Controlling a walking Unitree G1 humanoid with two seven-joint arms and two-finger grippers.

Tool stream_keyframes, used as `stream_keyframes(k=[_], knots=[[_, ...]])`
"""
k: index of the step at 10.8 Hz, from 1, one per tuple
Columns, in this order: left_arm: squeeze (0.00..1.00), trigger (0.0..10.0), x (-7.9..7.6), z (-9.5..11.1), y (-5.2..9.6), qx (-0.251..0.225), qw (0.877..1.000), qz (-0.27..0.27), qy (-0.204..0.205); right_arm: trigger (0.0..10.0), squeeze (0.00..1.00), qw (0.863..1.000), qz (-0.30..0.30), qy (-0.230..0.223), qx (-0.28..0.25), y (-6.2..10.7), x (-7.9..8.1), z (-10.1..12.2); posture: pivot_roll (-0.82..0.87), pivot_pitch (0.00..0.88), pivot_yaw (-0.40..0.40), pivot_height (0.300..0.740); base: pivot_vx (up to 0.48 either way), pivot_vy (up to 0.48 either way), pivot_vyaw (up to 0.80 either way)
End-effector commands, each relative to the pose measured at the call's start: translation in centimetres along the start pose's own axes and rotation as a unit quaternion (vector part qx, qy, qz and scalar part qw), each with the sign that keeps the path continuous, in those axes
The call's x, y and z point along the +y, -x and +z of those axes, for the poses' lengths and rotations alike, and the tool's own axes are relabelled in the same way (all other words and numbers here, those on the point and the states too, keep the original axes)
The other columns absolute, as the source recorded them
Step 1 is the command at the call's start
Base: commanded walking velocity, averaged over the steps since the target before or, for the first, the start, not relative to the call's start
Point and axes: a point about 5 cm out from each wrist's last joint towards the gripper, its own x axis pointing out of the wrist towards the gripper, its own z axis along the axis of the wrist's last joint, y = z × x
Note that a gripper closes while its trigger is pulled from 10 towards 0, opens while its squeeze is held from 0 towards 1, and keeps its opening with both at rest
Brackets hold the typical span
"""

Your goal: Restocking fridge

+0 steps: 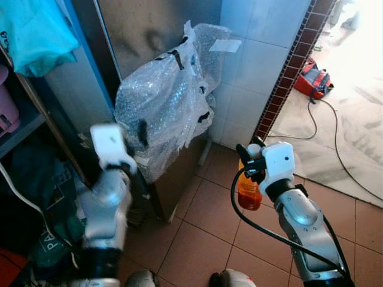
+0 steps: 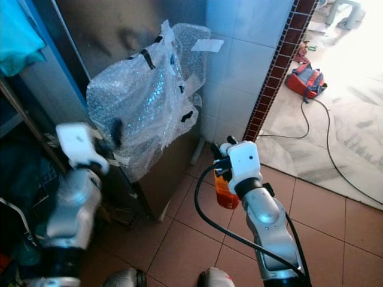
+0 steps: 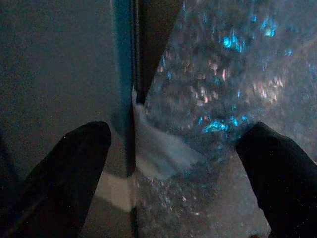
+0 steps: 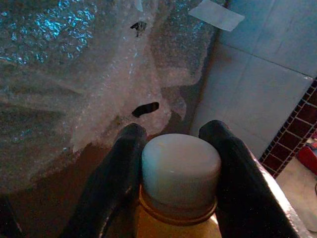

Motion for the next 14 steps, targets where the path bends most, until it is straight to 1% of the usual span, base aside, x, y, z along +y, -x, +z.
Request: stream_keyframes(k=[1, 2, 3, 5, 6, 7, 8, 9, 10, 11, 12, 14], knots=[[0.0, 10.0, -0.1, 0.7, -0.6, -0.01, 1.0, 0.001, 0.003, 10.0, 0.0, 1.0, -0.003, 0.003, -0.015, -0.3, -0.2, 0.8, -0.06, 0.057, -0.014, 0.74, 0.0, 0.0, 0.0], [0.0, 10.0, 0.1, 0.7, -1.2, -0.007, 1.0, 0.004, 0.007, 10.0, 0.0, 1.0, -0.002, 0.003, -0.016, -0.3, -0.1, 0.8, -0.06, 0.057, -0.014, 0.74, 0.0, 0.0, 0.0], [0.0, 10.0, -0.1, 0.3, -2.4, 0.011, 1.0, -0.008, 0.022, 10.0, 0.0, 1.0, -0.002, 0.004, -0.017, -0.3, -0.1, 0.9, -0.06, 0.059, -0.014, 0.74, 0.0, 0.0, 0.0], [0.0, 10.0, -0.3, 0.1, -4.0, 0.029, 0.999, -0.02, 0.025, 10.0, 0.0, 1.0, -0.004, 0.007, -0.018, -0.3, -0.1, 1.0, -0.07, 0.06, -0.011, 0.74, 0.0, 0.0, 0.0], [0.0, 10.0, -0.5, 0.0, -4.7, 0.038, 0.999, -0.025, 0.029, 10.0, 0.0, 1.0, -0.005, 0.008, -0.018, -0.3, -0.1, 1.0, -0.07, 0.06, -0.01, 0.74, 0.0, 0.0, 0.0], [0.0, 10.0, -1.1, -0.2, -5.4, 0.052, 0.997, -0.044, 0.043, 10.0, 0.0, 1.0, -0.006, 0.008, -0.019, -0.3, -0.1, 1.0, -0.07, 0.058, -0.008, 0.74, 0.0, 0.0, 0.0], [0.0, 10.0, -2.7, -0.5, -5.7, 0.066, 0.991, -0.099, 0.053, 10.0, 0.0, 1.0, -0.006, 0.008, -0.019, -0.3, 0.0, 1.0, -0.07, 0.056, -0.007, 0.74, 0.0, 0.0, 0.0], [0.0, 10.0, -3.7, -0.6, -5.9, 0.075, 0.988, -0.127, 0.047, 10.0, 0.0, 1.0, -0.007, 0.007, -0.021, -0.4, 0.1, 1.0, -0.07, 0.054, -0.004, 0.74, 0.0, 0.0, 0.0], [0.0, 10.0, -4.1, -0.6, -6.0, 0.074, 0.988, -0.133, 0.041, 10.0, 0.0, 1.0, -0.008, 0.007, -0.022, -0.5, 0.1, 1.1, -0.07, 0.054, -0.003, 0.74, 0.0, 0.0, 0.0], [0.0, 10.0, -4.2, -0.8, -6.1, 0.077, 0.987, -0.137, 0.045, 10.0, 0.0, 1.0, -0.01, 0.007, -0.022, -0.5, 0.0, 1.1, -0.08, 0.053, -0.002, 0.74, 0.0, 0.0, 0.0], [0.0, 10.0, -4.4, -1.2, -5.9, 0.082, 0.984, -0.152, 0.045, 10.0, 0.0, 1.0, -0.011, 0.008, -0.021, -0.4, 0.0, 1.0, -0.07, 0.054, -0.001, 0.74, 0.0, 0.0, 0.0], [0.0, 10.0, -5.4, -2.1, -5.4, 0.107, 0.973, -0.199, 0.049, 10.0, 0.0, 1.0, -0.012, 0.008, -0.021, -0.5, 0.1, 1.0, -0.07, 0.054, -0.001, 0.74, 0.0, 0.0, 0.0]])
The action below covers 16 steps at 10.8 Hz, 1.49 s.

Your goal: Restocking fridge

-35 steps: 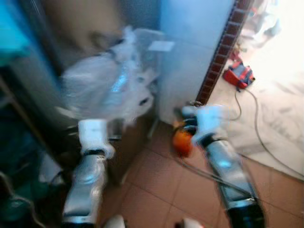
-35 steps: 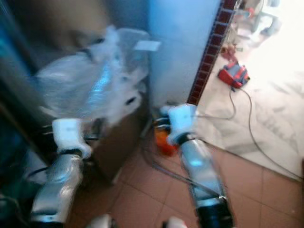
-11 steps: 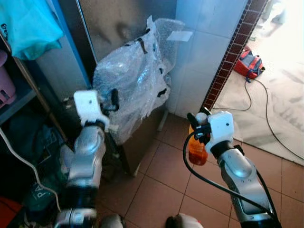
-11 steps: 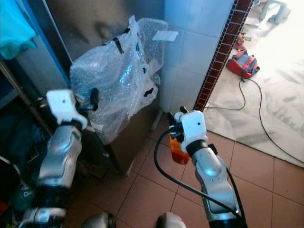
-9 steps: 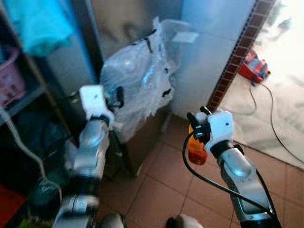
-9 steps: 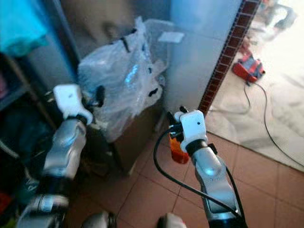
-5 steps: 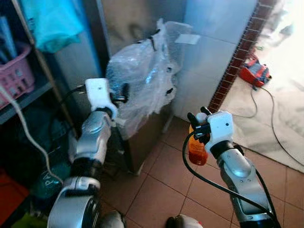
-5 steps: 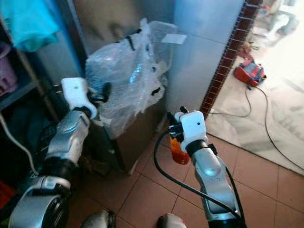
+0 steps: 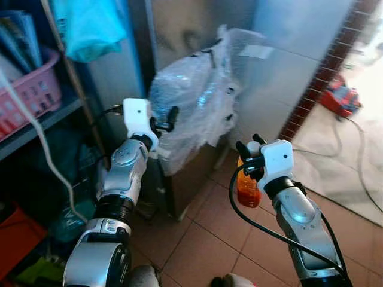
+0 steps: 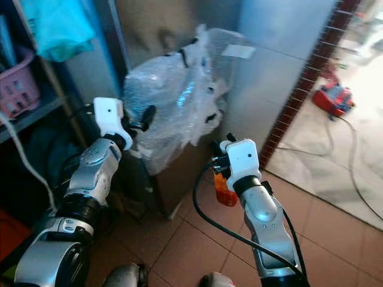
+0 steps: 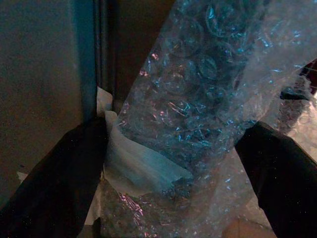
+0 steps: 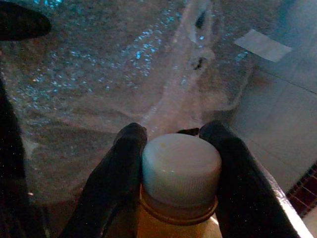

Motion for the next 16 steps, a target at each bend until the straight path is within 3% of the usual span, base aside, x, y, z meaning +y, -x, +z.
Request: stream_keyframes(k=[1, 2, 3, 4, 9, 10, 12, 16], knots=[[0.0, 10.0, -1.8, -1.7, -0.3, 0.051, 0.997, -0.05, -0.002, 10.0, 0.0, 1.0, -0.001, 0.003, -0.018, -0.3, 0.0, 0.7, -0.07, 0.047, 0.0, 0.74, 0.0, 0.0, 0.0], [0.0, 10.0, -1.5, -1.5, -0.4, 0.04, 0.999, -0.023, -0.029, 10.0, 0.0, 1.0, 0.0, 0.003, -0.02, -0.4, 0.0, 0.8, -0.07, 0.047, 0.0, 0.74, 0.0, 0.0, 0.0], [0.0, 10.0, -1.1, -0.8, -0.5, 0.019, 1.0, -0.003, -0.016, 10.0, 0.0, 1.0, -0.001, 0.003, -0.021, -0.5, 0.0, 0.9, -0.07, 0.047, 0.0, 0.74, 0.0, 0.0, 0.0], [0.0, 10.0, 0.0, 0.1, 0.0, -0.023, 0.998, 0.054, -0.032, 10.0, 0.0, 1.0, -0.001, 0.004, -0.022, -0.5, -0.1, 0.9, -0.07, 0.043, -0.001, 0.74, 0.0, 0.0, 0.0], [0.0, 10.0, 0.6, -3.6, 5.4, -0.006, 0.99, 0.141, 0.0, 10.0, 0.0, 1.0, 0.002, 0.005, -0.023, -0.7, -0.2, 0.8, -0.05, 0.042, -0.007, 0.74, 0.0, 0.0, 0.0], [0.0, 10.0, 1.2, -4.1, 5.7, 0.012, 0.989, 0.149, 0.001, 10.0, 0.0, 1.0, 0.004, 0.005, -0.023, -0.8, -0.1, 0.8, -0.05, 0.045, -0.013, 0.74, 0.0, 0.0, 0.0], [0.0, 10.0, 1.6, -4.9, 5.2, 0.044, 0.99, 0.135, 0.005, 10.0, 0.0, 1.0, 0.005, 0.006, -0.024, -0.8, -0.2, 0.8, -0.06, 0.048, -0.014, 0.74, 0.0, 0.0, 0.0], [0.0, 10.0, -0.8, -6.6, 4.8, 0.097, 0.994, 0.051, 0.012, 10.0, 0.0, 1.0, -0.001, 0.01, -0.022, -0.4, -0.4, 0.9, -0.08, 0.056, -0.007, 0.74, 0.0, 0.0, 0.0]])
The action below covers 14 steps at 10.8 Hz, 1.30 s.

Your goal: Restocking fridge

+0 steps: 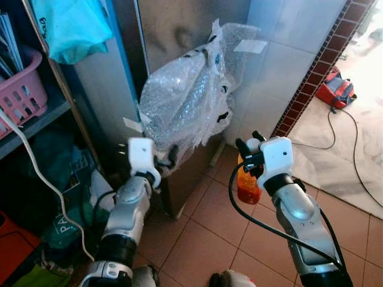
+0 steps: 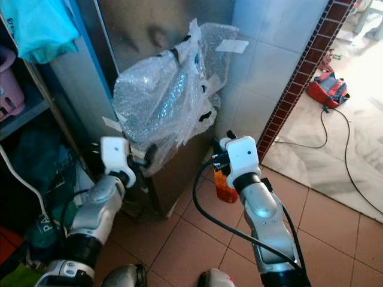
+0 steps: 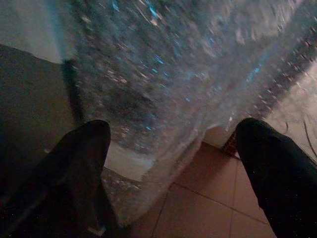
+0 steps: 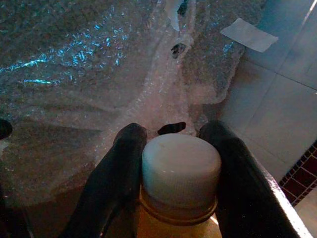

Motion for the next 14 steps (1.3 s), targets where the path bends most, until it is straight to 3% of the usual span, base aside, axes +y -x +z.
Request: stream_keyframes(k=[1, 5, 9, 10, 13, 14], knots=[[0.0, 10.0, 0.2, 0.1, -0.4, 0.002, 1.0, 0.0, -0.004, 10.0, 0.0, 1.0, -0.001, 0.004, -0.016, 0.0, -0.1, 0.7, -0.07, 0.056, -0.012, 0.74, 0.0, 0.0, 0.0], [0.0, 10.0, 1.7, 2.2, -1.3, -0.039, 0.998, 0.034, -0.019, 10.0, 0.0, 1.0, -0.002, 0.008, -0.016, 0.1, -0.3, 0.8, -0.08, 0.055, -0.009, 0.74, 0.0, 0.0, 0.0], [0.0, 10.0, 1.5, 2.2, -2.7, -0.025, 0.999, 0.026, -0.02, 10.0, 0.0, 1.0, -0.003, 0.012, -0.017, 0.3, -0.5, 0.9, -0.11, 0.058, -0.014, 0.74, 0.0, 0.0, 0.0], [0.0, 10.0, 1.2, 2.4, -3.1, -0.023, 0.999, 0.023, -0.019, 10.0, 0.0, 1.0, -0.004, 0.015, -0.013, 0.8, -0.7, 0.9, -0.12, 0.061, -0.013, 0.74, 0.0, 0.0, 0.0], [0.0, 10.0, 0.3, 2.3, -3.6, -0.021, 1.0, 0.011, -0.014, 10.0, 0.0, 0.999, -0.015, 0.026, 0.026, 4.7, -1.4, 0.1, -0.19, 0.103, -0.01, 0.74, 0.0, 0.0, 0.0], [0.0, 10.0, -0.1, 1.9, -3.7, -0.01, 1.0, -0.016, -0.006, 10.0, 0.0, 0.999, -0.023, 0.026, 0.039, 5.8, -1.5, -0.1, -0.2, 0.119, -0.004, 0.74, 0.0, 0.0, 0.0]])
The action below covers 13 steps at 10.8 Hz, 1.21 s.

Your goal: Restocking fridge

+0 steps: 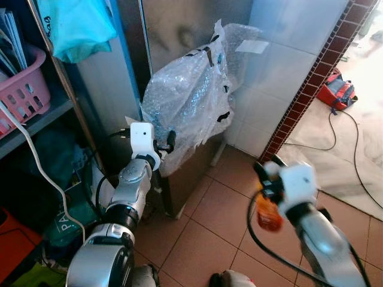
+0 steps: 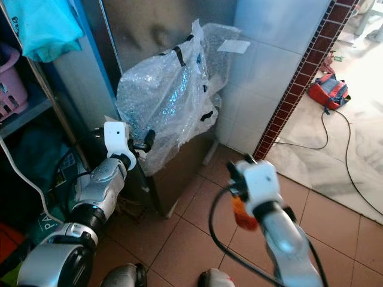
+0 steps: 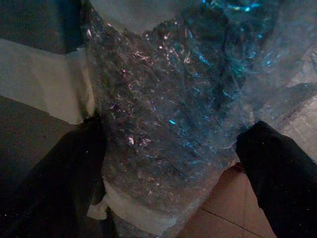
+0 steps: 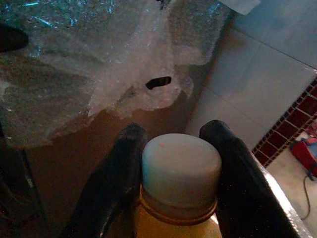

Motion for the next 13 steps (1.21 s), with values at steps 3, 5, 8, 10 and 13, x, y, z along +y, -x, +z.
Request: stream_keyframes(k=[3, 5, 8, 10, 13], knots=[[0.0, 10.0, -4.9, -1.3, -0.6, 0.047, 0.988, -0.145, -0.032, 10.0, 0.0, 1.0, -0.004, 0.006, -0.018, -0.2, -0.4, 1.5, -0.21, 0.125, -0.007, 0.74, 0.0, 0.0, 0.0], [0.0, 10.0, -7.3, -1.4, -0.8, 0.056, 0.979, -0.194, -0.041, 10.0, 0.0, 1.0, -0.005, 0.009, -0.017, -0.3, -0.6, 1.4, -0.2, 0.111, -0.009, 0.74, 0.0, 0.0, 0.0], [0.0, 10.0, -11.0, -1.9, -0.5, 0.063, 0.96, -0.266, -0.059, 10.0, 0.0, 1.0, -0.014, 0.01, -0.02, -0.7, -0.5, 1.5, -0.2, 0.094, 0.0, 0.74, 0.0, 0.0, 0.0], [0.0, 10.0, -13.3, -2.5, 0.0, 0.073, 0.945, -0.308, -0.078, 10.0, 0.0, 0.999, -0.021, 0.01, -0.025, -1.0, -0.7, 1.6, -0.2, 0.082, 0.008, 0.74, 0.0, 0.0, 0.0], [0.0, 10.0, -13.7, -2.7, 0.2, 0.058, 0.951, -0.298, -0.066, 10.0, 0.0, 0.997, -0.067, 0.035, -0.031, -1.3, -1.6, 1.7, -0.19, 0.068, 0.013, 0.74, 0.0, 0.0, 0.0]])
